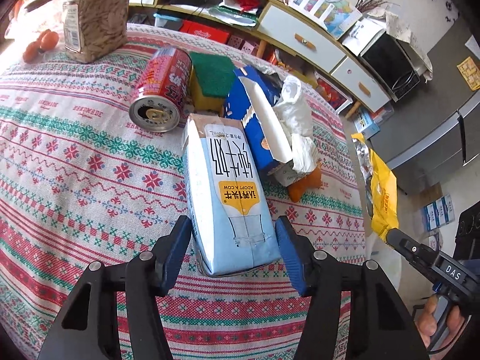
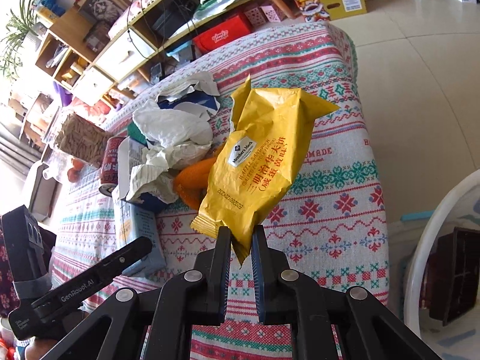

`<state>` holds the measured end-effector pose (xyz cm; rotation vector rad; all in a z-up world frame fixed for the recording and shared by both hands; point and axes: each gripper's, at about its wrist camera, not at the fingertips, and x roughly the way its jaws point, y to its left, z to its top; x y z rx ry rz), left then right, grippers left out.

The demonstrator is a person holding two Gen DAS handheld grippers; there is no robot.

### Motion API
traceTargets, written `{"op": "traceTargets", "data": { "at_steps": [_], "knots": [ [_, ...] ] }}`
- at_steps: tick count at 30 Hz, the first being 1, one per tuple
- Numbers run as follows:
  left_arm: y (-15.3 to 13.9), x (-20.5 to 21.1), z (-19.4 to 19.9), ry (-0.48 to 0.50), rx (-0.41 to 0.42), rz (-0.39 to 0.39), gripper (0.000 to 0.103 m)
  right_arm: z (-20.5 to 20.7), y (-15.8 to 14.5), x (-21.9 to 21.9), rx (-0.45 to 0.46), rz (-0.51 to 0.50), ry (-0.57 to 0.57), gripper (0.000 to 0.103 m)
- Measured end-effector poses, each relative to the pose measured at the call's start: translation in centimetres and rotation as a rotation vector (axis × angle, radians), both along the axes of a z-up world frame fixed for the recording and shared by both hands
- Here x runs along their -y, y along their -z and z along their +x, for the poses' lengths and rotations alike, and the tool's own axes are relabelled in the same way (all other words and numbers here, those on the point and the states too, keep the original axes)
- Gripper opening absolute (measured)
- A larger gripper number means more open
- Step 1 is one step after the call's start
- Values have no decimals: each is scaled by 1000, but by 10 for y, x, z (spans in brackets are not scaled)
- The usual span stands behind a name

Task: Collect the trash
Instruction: 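Carry the yellow wrapper over the bin and release it with the right gripper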

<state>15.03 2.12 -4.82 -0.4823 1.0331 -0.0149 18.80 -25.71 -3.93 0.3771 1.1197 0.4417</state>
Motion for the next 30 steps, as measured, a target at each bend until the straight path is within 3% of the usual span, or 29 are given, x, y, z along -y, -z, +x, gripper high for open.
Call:
{"op": "traceTargets", "data": {
  "at_steps": [9,14,23,30],
  "knots": [
    [-41,-5,-38,-6,76,-27,60,-23,-21,37,37,-19,21,12],
    [-60,0,-51,18,114,-53,60,-36,-32,79,34,36,79,12],
    [-77,32,-63,113,170,-56,60,-54,-15,149,-113,103,218,12],
    [-75,45,-63,167,177,-45,60,-60,5,158,-195,37,226,12]
  ]
}}
